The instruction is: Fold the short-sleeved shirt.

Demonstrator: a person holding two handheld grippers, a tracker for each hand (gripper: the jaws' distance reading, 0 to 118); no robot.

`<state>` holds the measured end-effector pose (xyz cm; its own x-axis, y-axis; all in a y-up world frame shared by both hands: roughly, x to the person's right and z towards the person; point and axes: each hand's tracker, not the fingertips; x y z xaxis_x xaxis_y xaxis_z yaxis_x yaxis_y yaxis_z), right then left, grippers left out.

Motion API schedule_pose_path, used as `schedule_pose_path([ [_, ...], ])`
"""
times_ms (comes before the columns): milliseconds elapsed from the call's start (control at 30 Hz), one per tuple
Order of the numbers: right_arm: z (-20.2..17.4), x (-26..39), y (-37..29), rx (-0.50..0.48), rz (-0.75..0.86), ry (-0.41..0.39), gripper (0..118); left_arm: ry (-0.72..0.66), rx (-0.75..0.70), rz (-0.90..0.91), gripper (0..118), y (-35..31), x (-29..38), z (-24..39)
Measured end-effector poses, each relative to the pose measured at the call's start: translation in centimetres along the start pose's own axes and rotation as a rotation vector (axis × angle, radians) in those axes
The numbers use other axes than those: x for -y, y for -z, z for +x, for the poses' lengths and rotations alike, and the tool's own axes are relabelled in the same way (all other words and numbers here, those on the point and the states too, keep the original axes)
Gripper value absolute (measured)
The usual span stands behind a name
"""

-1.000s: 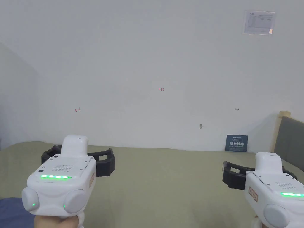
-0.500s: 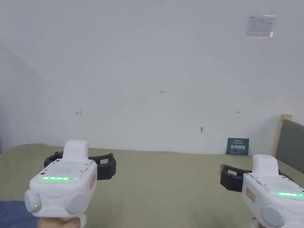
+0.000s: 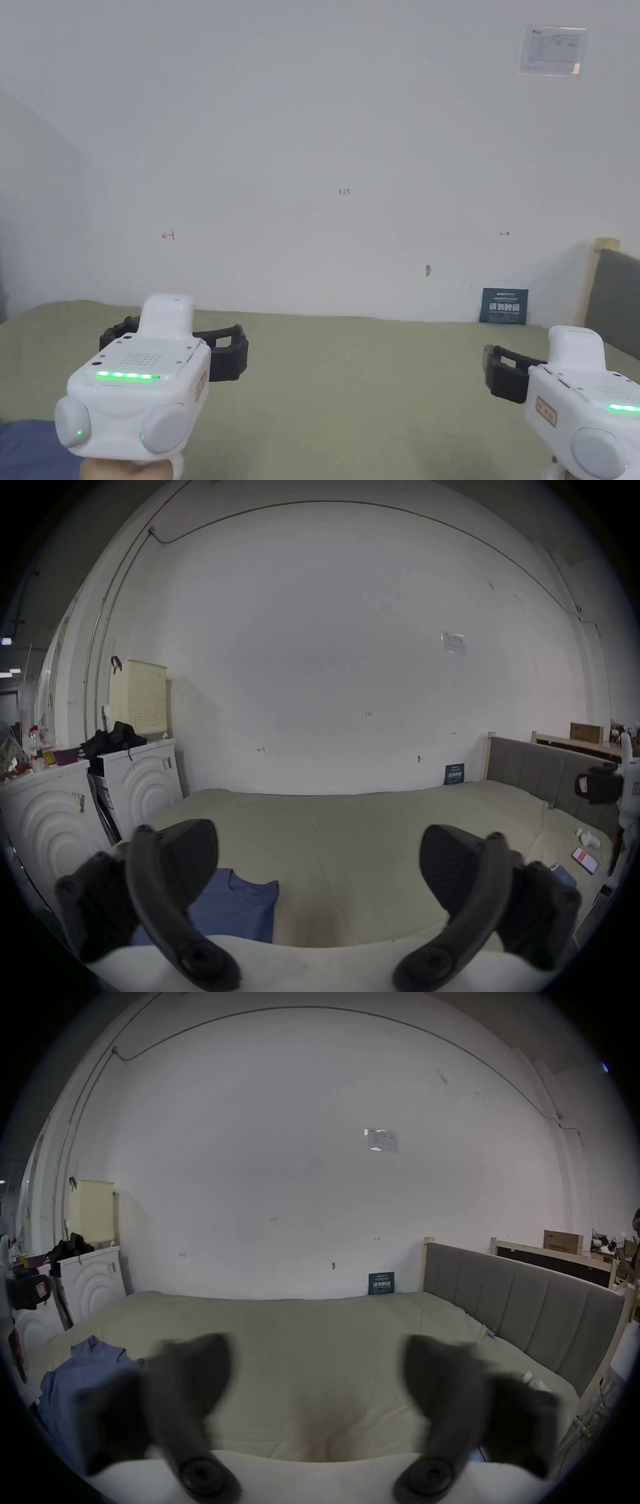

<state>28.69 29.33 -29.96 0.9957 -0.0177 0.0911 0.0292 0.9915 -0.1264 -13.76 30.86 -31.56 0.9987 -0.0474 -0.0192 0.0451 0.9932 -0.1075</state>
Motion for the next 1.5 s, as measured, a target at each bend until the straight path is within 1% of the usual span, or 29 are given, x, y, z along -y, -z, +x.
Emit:
schedule_pose_path([
  [33, -0.2, 0.1, 0.0, -0.001, -0.006, -0.019, 60, 0.014, -0.001, 0.007, 105, -0.2, 0.1, 0.1],
  [67, -0.5, 0.2, 0.0, 0.021, -0.019, -0.061, 1, 0.037, -0.011, 0.035, 64, -0.4, 0.1, 0.4],
  [100, -0.5, 0.8, -0.2, 0.062, -0.013, -0.093, 0, 0.076, -0.067, 0.001, 0, -0.3, -0.1, 0.8],
  [133, -0.3, 1.3, -0.4, 0.042, -0.007, -0.074, 0, 0.063, -0.103, 0.008, 0, -0.4, -0.5, 1.3],
  [167, 0.1, 1.6, -0.6, -0.006, -0.020, -0.057, 0, 0.015, -0.044, -0.003, 0, -0.6, -0.9, 1.1],
  [200, 0.3, 1.8, -0.7, -0.022, -0.031, -0.050, 0, -0.026, 0.014, -0.005, 0, -0.6, -0.4, 0.3],
  [267, -0.4, 1.6, -0.9, -0.025, -0.038, -0.068, 0, 0.014, -0.035, 0.011, 0, -0.9, -0.3, 0.6],
  [333, -1.1, 2.0, -1.1, -0.050, -0.046, -0.079, 0, 0.027, -0.032, 0.022, 0, -1.3, -0.1, 0.4],
  [400, -2.7, 1.5, -1.0, -0.126, -0.056, -0.065, 0, 0.032, -0.026, 0.018, 0, -1.9, 0.0, -0.3],
  [433, -3.4, 1.6, -1.0, -0.147, -0.059, -0.063, 0, 0.031, -0.027, 0.013, 0, -2.2, 0.1, -0.8],
  [500, -5.8, 1.0, -0.9, -0.170, -0.061, -0.081, 0, 0.027, -0.053, 0.009, 0, -3.2, 0.2, -2.6],
  [600, -9.7, 1.0, -0.6, -0.282, -0.052, -0.077, 0, 0.005, -0.136, 0.007, 0, -5.2, 0.4, -6.4],
  [800, -18.5, 0.3, 0.1, -0.472, -0.049, -0.095, 0, -0.017, -0.335, -0.045, 0, -10.1, 0.8, -15.0],
  [1000, -25.9, 1.1, 0.5, -0.637, -0.079, -0.080, 0, -0.096, -0.452, -0.083, 0, -16.0, 1.9, -20.0],
  [1100, -28.3, 1.7, 0.4, -0.689, -0.098, -0.093, 0, -0.114, -0.471, -0.120, 0, -17.6, 3.3, -21.4],
  [1167, -29.6, 2.2, 0.3, -0.703, -0.108, -0.103, 0, -0.125, -0.479, -0.160, 0, -17.6, 4.5, -22.3],
  [1233, -30.5, 2.9, 0.8, -0.715, -0.124, -0.121, 0, -0.136, -0.454, -0.217, 0, -16.7, 5.6, -22.9],
  [1333, -31.0, 4.0, 2.1, -0.726, -0.163, -0.136, 0, -0.154, -0.382, -0.340, 0, -13.7, 7.0, -24.3],
  [1400, -31.0, 4.5, 3.1, -0.725, -0.179, -0.158, 0, -0.149, -0.317, -0.434, 0, -10.4, 7.5, -25.7],
  [1500, -30.0, 5.2, 4.9, -0.689, -0.195, -0.197, 0, -0.107, -0.226, -0.542, 0, -4.4, 7.6, -26.9],
])
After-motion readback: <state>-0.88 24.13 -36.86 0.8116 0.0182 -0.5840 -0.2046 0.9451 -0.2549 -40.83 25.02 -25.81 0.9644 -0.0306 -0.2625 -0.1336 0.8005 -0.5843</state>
